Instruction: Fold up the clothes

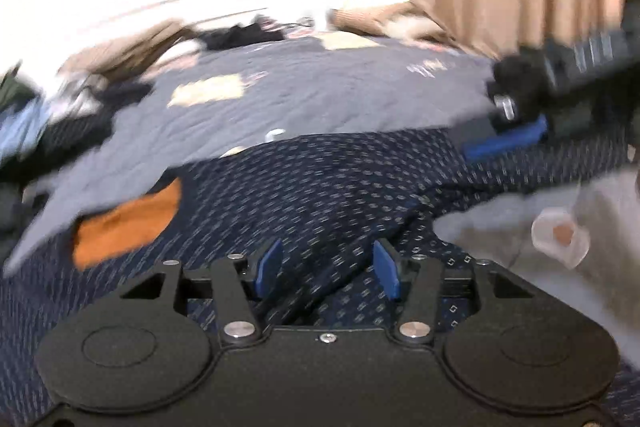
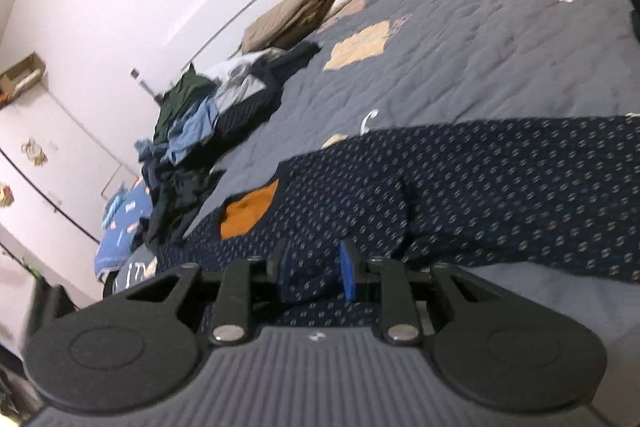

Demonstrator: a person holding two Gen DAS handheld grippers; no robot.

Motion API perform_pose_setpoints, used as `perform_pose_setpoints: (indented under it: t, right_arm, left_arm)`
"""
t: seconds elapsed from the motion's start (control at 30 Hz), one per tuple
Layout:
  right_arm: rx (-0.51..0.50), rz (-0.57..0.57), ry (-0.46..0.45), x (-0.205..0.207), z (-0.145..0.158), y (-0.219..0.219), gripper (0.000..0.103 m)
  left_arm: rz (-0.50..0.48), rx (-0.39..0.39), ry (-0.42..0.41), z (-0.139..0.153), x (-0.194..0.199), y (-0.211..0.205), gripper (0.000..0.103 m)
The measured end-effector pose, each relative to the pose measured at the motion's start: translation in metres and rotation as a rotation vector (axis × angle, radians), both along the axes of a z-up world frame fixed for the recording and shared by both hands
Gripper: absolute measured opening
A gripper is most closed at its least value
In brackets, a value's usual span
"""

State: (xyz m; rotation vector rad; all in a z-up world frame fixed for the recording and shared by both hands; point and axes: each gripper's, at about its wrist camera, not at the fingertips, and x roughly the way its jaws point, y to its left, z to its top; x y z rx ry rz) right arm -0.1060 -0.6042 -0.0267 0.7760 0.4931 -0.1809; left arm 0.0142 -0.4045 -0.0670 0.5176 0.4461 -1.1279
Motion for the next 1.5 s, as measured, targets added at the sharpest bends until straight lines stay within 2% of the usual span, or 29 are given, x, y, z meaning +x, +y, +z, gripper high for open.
perform_pose_setpoints:
  t: [0.03,0.07,0.23,0.27,0.3,0.33,0.4,0.5,0.53,0.57,0.67,0.7,0.73,0.77,0.8,0.83,0.93,1.0,1.13,1.27,1.37,1.43,1.47,1.5]
  right_arm:
    - [0.004,-0.007,-0.004,-0.002,0.001,-0.003,0.025]
    - [0.006,-0.014,-0.008,-0.004,0.002,-0.006,0.025]
    - [0.019,-0.027,-0.012,-0.007,0.002,-0.015,0.025]
    - [0.023,-0.024,-0.017,-0.008,0.002,-0.017,0.025]
    - [0.027,-0.023,-0.022,-0.008,0.003,-0.018,0.025]
    - [0.028,-0.023,-0.026,-0.008,0.003,-0.018,0.025]
    - [0.029,-0.025,-0.029,-0.009,0.004,-0.019,0.025]
    - [0.029,-0.037,-0.039,-0.012,0.005,-0.02,0.025]
    - [0.028,-0.04,-0.043,-0.013,0.006,-0.02,0.025]
    - [0.028,-0.041,-0.048,-0.013,0.007,-0.02,0.025]
    - [0.031,-0.037,-0.056,-0.014,0.008,-0.02,0.025]
    - [0.03,-0.032,-0.053,-0.013,0.008,-0.019,0.025]
    - [0.028,-0.027,-0.05,-0.012,0.007,-0.019,0.025]
    - [0.027,-0.022,-0.047,-0.011,0.007,-0.018,0.025]
    - [0.026,-0.018,-0.044,-0.01,0.006,-0.018,0.025]
    - [0.027,-0.016,-0.04,-0.009,0.006,-0.018,0.025]
    - [0.031,-0.015,-0.029,-0.006,0.003,-0.016,0.025]
    - [0.031,-0.008,-0.022,-0.004,0.001,-0.014,0.025]
    - [0.03,0.008,-0.019,-0.001,0.0,-0.009,0.025]
    - [0.023,0.027,-0.012,0.005,0.0,-0.002,0.025]
    - [0.015,0.044,-0.007,0.009,0.001,0.004,0.025]
    - [0.013,0.053,-0.004,0.011,0.001,0.007,0.025]
    - [0.012,0.058,-0.002,0.012,0.001,0.008,0.025]
    - [0.011,0.063,0.001,0.013,0.0,0.009,0.025]
  left_arm:
    - [-0.022,0.02,-0.022,-0.005,-0.002,-0.008,0.039]
    - [-0.044,0.04,-0.045,-0.011,-0.005,-0.017,0.036]
    - [-0.076,0.136,-0.063,-0.036,0.002,-0.044,0.036]
    - [-0.096,0.159,-0.066,-0.041,0.001,-0.047,0.032]
    - [-0.115,0.169,-0.069,-0.044,-0.001,-0.047,0.013]
    - [-0.113,0.158,-0.06,-0.044,-0.001,-0.046,0.007]
    - [-0.084,0.097,-0.02,-0.038,0.001,-0.04,0.005]
    - [-0.018,-0.034,0.063,-0.021,0.004,-0.03,0.005]
    - [-0.009,-0.04,0.073,-0.02,0.004,-0.03,0.005]
    - [-0.004,-0.035,0.078,-0.021,0.003,-0.031,0.005]
    - [-0.046,0.112,0.04,-0.036,-0.008,-0.04,0.009]
    - [-0.069,0.134,0.02,-0.039,-0.014,-0.039,0.012]
    - [-0.08,0.13,0.01,-0.037,-0.018,-0.035,0.022]
    - [-0.081,0.114,0.029,-0.033,-0.018,-0.028,0.029]
    - [-0.077,0.086,0.058,-0.027,-0.018,-0.02,0.042]
    - [-0.067,0.069,0.043,-0.021,-0.019,-0.01,0.044]
    - [-0.032,0.031,-0.05,-0.007,-0.024,0.021,0.044]
    - [-0.006,0.065,-0.168,-0.006,-0.023,0.045,0.044]
    - [0.034,0.245,-0.413,-0.023,-0.011,0.092,0.044]
    - [0.094,0.411,-0.593,-0.043,0.013,0.133,0.044]
    - [0.074,0.523,-0.713,-0.059,0.024,0.156,0.044]
    - [0.054,0.543,-0.797,-0.068,0.028,0.165,0.044]
    - [0.044,0.549,-0.84,-0.072,0.03,0.17,0.043]
    - [0.049,0.556,-0.852,-0.073,0.034,0.171,0.029]
